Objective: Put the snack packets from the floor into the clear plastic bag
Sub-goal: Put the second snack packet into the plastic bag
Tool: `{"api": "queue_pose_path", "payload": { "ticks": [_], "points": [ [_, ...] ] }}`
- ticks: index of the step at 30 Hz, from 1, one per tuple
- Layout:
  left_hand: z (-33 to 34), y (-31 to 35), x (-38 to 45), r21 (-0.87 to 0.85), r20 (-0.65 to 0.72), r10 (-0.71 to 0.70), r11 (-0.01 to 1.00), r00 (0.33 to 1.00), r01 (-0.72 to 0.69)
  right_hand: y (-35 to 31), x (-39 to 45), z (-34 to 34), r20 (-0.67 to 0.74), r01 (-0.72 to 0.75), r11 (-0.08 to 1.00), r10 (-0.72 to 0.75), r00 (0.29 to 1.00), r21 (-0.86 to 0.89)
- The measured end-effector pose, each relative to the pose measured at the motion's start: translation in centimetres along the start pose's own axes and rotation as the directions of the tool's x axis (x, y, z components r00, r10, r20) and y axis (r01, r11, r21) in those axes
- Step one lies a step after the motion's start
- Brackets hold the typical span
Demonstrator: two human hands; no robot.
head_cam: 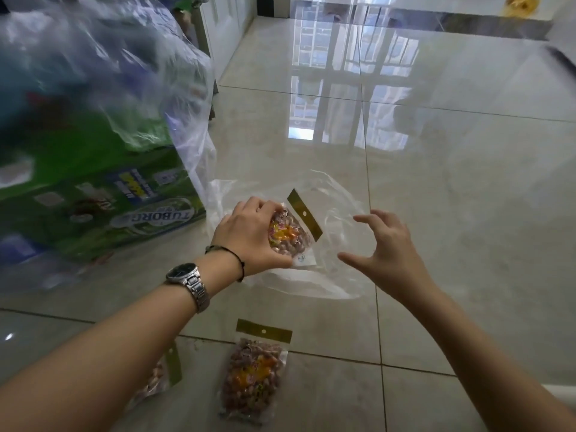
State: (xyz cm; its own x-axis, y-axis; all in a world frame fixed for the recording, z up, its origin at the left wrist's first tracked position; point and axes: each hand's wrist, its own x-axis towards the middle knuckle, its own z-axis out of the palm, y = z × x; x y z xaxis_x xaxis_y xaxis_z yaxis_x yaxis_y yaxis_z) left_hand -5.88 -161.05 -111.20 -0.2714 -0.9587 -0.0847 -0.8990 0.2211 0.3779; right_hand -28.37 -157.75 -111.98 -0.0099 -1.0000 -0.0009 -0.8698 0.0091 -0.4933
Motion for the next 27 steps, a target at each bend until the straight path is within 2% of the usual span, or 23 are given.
{"api": "queue_pose_path", "payload": {
  "ticks": [7,16,21,27],
  "points": [
    [-0.5,1.3,0.4,-0.131,-0.076,0.013,0.991,0.997,-0.023,-0.1,-0.2,1.1,0.001,0.034,0.996,-0.034,0.999,-0.082],
    [-2.6,2.9,0.1,-0.165,-0.142,0.036,0.985,0.989,-0.06,0.8,0.1,0.7,-0.088,0.058,0.995,-0.065,0.994,-0.078],
    [-3.9,4.0,0.1,-0.176,-0.196,0.059,0.98,0.979,-0.094,0.7,-0.1,0.4,-0.088,0.037,0.994,-0.046,0.995,-0.104],
    [-3.8,4.0,0.4,-0.13,-0.172,0.058,0.988,0.983,-0.081,0.2,-0.5,0.8,-0.062,-0.01,0.982,-0.002,0.998,-0.189]
  ]
}}
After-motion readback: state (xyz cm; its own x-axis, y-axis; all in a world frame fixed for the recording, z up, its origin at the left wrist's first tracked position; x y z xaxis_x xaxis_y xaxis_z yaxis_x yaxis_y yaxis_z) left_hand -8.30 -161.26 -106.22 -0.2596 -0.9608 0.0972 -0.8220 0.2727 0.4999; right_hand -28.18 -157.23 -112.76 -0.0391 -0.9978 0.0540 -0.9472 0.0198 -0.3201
